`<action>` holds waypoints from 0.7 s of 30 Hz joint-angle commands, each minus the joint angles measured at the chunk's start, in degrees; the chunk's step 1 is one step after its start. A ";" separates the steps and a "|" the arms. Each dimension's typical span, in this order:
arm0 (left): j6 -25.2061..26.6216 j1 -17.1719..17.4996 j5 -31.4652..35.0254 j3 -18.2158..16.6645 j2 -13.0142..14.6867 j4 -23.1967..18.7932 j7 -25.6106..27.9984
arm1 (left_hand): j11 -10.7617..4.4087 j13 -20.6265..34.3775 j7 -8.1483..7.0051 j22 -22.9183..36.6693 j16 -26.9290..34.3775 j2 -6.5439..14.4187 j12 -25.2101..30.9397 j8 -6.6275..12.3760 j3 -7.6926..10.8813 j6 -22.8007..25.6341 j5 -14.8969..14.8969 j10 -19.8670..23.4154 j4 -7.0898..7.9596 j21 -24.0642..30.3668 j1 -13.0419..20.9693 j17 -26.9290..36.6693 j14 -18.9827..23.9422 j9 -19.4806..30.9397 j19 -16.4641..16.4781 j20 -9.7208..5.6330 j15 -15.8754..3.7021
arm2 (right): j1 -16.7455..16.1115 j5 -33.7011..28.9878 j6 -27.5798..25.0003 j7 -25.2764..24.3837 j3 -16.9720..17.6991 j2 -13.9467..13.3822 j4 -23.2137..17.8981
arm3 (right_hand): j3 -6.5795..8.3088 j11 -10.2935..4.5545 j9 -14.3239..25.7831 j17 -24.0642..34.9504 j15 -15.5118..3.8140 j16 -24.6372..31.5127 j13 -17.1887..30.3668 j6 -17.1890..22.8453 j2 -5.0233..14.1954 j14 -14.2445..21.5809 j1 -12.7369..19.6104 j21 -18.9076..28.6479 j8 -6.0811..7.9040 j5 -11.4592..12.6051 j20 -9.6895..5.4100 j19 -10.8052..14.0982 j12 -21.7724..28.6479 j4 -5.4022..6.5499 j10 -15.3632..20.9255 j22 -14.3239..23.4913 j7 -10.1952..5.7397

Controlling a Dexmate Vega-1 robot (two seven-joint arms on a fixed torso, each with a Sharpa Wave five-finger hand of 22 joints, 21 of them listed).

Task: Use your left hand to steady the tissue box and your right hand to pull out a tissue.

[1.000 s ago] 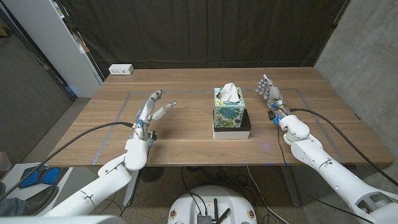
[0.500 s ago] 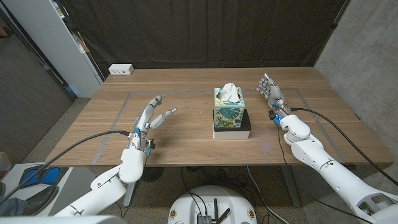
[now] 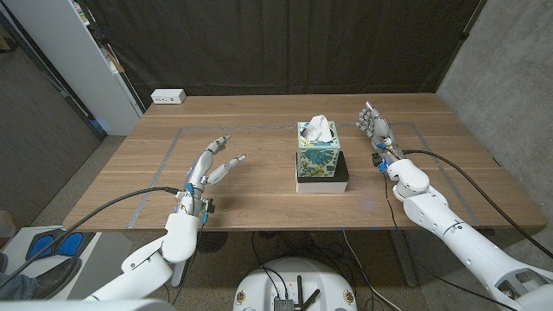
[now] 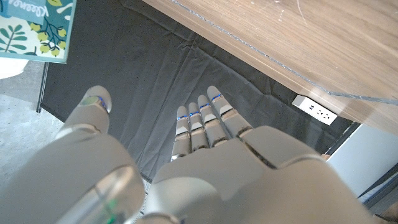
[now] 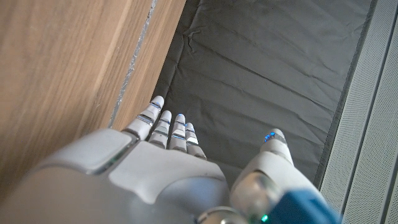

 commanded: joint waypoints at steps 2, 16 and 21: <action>-6.96 -2.12 -3.01 0.95 -0.68 4.46 -4.70 | 0.28 0.10 0.68 0.21 0.10 0.17 -0.27 0.03 -0.13 0.31 0.24 0.43 0.05 -0.20 0.40 0.17 0.13 0.25 0.00 0.15 0.22 | -0.12 -0.51 -1.21 -0.84 -0.31 -0.22 -0.82 | 0.31 0.03 0.19 0.08 0.10 0.11 -0.03 0.40 0.06 0.65 -0.16 0.28 0.13 0.12 0.21 0.52 0.27 -0.19 0.49 0.12 0.06; -10.30 -5.35 -2.04 2.33 0.93 6.30 -11.23 | 1.31 0.68 1.30 0.30 -1.11 -0.85 -1.95 -1.73 -0.84 -5.48 0.38 -3.76 -0.37 -1.46 1.09 0.37 -3.39 0.30 -2.75 0.42 1.10 | -0.76 -0.44 -2.00 -1.69 -0.34 -0.16 -1.55 | 0.31 0.06 0.19 0.02 0.11 0.09 -0.04 0.36 0.10 0.68 -0.15 0.24 0.03 0.10 0.30 0.50 0.20 -0.19 0.47 0.13 -0.08; -15.71 -8.33 -6.76 4.05 0.95 9.67 -16.80 | 2.05 0.97 1.99 0.28 -1.49 -1.70 -2.80 -1.98 -1.45 -8.44 0.35 -6.69 -0.21 -2.39 0.87 0.47 -5.87 0.33 -5.17 0.80 1.67 | -1.21 -0.57 -2.22 -2.21 -0.50 0.02 -1.69 | 0.30 0.01 0.19 0.00 0.14 0.07 -0.04 0.38 0.10 0.64 -0.16 0.22 0.01 0.09 0.37 0.48 0.17 -0.19 0.46 0.13 -0.12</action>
